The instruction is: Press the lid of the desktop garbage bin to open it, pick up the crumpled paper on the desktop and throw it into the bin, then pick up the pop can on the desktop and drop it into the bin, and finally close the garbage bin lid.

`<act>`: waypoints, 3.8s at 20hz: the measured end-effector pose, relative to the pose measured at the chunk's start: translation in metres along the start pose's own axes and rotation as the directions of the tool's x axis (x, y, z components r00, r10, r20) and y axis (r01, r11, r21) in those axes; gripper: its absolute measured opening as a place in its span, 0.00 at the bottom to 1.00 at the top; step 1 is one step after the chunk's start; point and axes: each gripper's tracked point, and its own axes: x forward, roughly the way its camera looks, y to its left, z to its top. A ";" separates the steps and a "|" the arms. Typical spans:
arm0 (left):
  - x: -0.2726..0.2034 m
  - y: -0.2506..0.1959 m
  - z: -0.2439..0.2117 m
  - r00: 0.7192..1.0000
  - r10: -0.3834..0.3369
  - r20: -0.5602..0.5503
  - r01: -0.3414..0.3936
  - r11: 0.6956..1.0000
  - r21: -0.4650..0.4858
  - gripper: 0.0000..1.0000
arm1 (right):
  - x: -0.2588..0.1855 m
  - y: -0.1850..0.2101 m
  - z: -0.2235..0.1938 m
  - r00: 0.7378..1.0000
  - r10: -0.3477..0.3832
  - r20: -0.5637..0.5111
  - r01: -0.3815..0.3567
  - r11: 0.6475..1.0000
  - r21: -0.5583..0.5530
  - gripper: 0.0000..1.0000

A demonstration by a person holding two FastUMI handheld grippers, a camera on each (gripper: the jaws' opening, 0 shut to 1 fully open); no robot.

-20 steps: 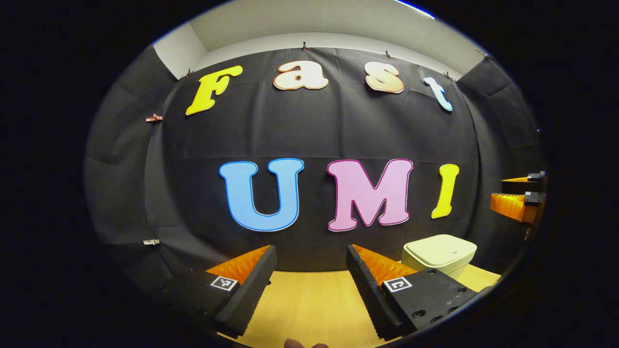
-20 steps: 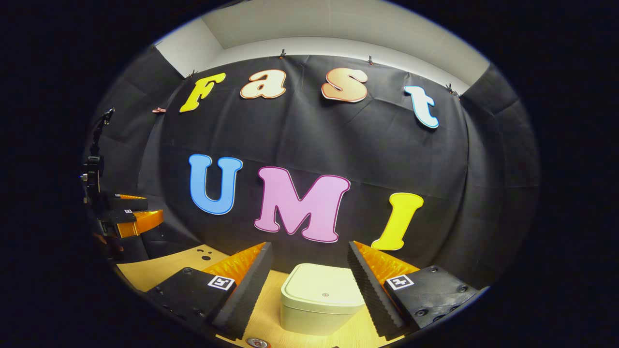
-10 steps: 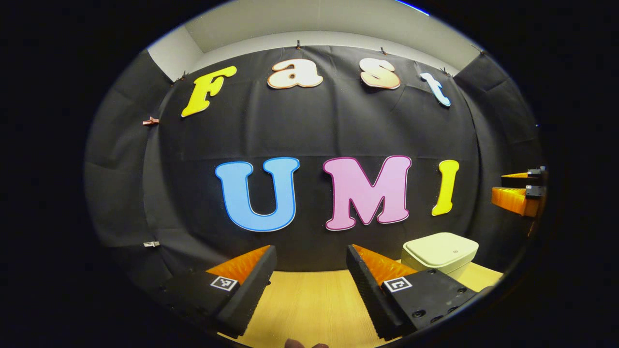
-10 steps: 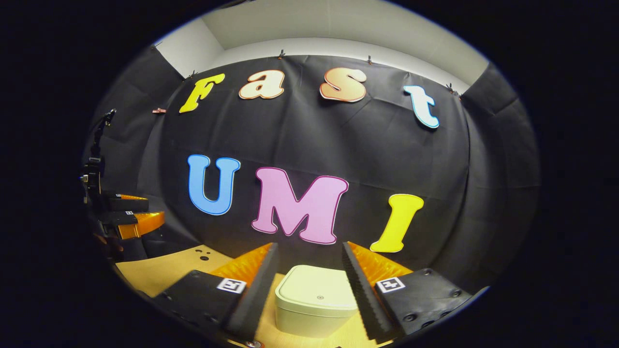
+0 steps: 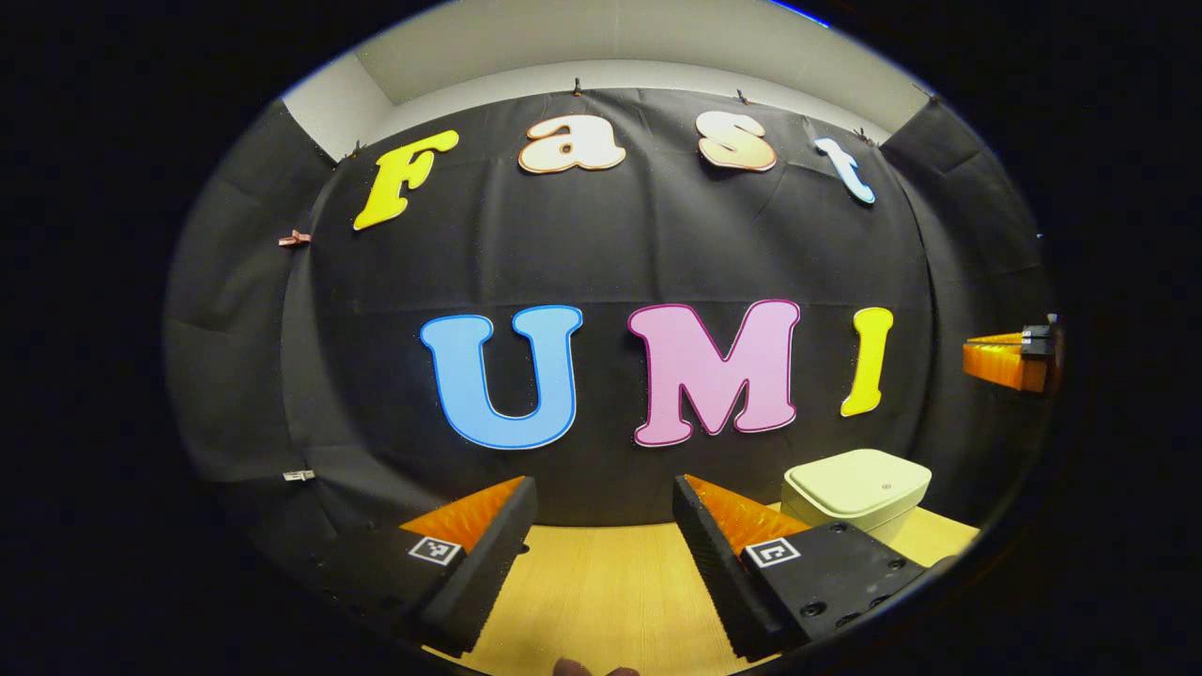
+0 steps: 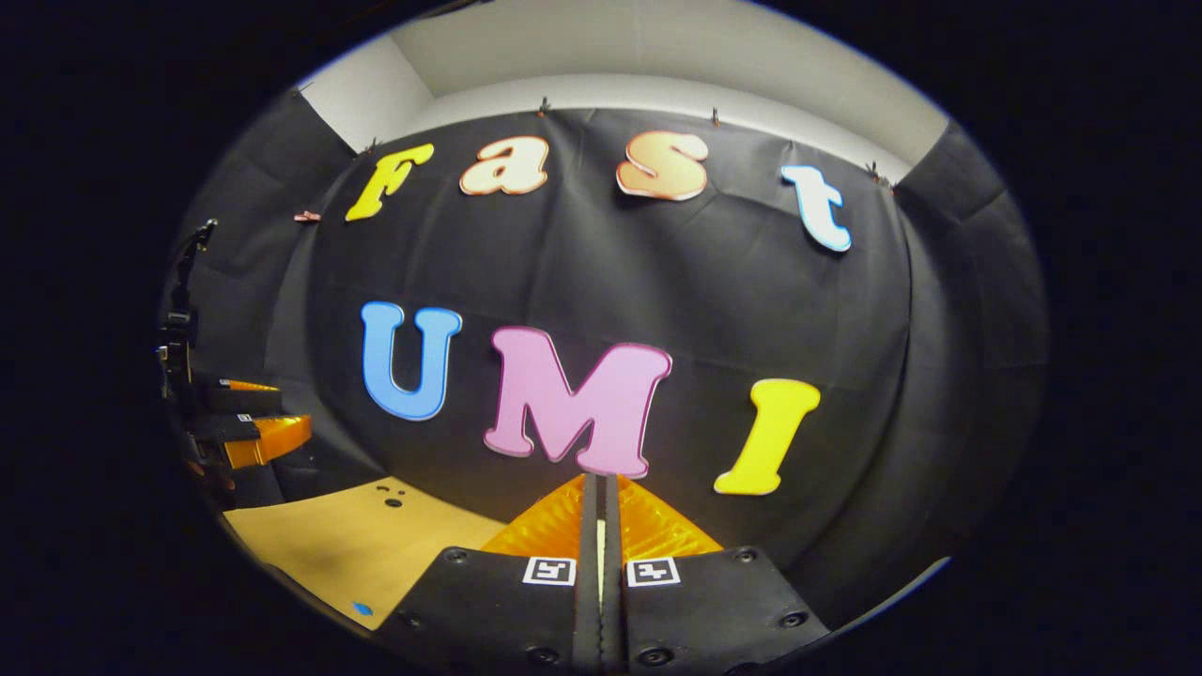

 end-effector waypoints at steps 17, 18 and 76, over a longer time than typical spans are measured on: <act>-0.009 0.004 -0.008 1.000 0.020 -0.011 -0.020 1.000 0.010 0.94 | 0.079 -0.017 -0.133 0.942 0.045 -0.331 -0.036 0.999 0.034 0.06; -0.010 0.006 -0.007 1.000 0.022 -0.012 -0.022 1.000 0.010 0.94 | 0.082 -0.018 -0.139 0.939 0.044 -0.341 -0.033 0.999 0.038 0.05; -0.039 -0.005 -0.171 0.938 -0.135 -0.319 0.125 0.991 -0.051 0.93 | -0.003 0.059 -0.109 0.949 0.209 -0.235 -0.206 0.978 0.039 0.88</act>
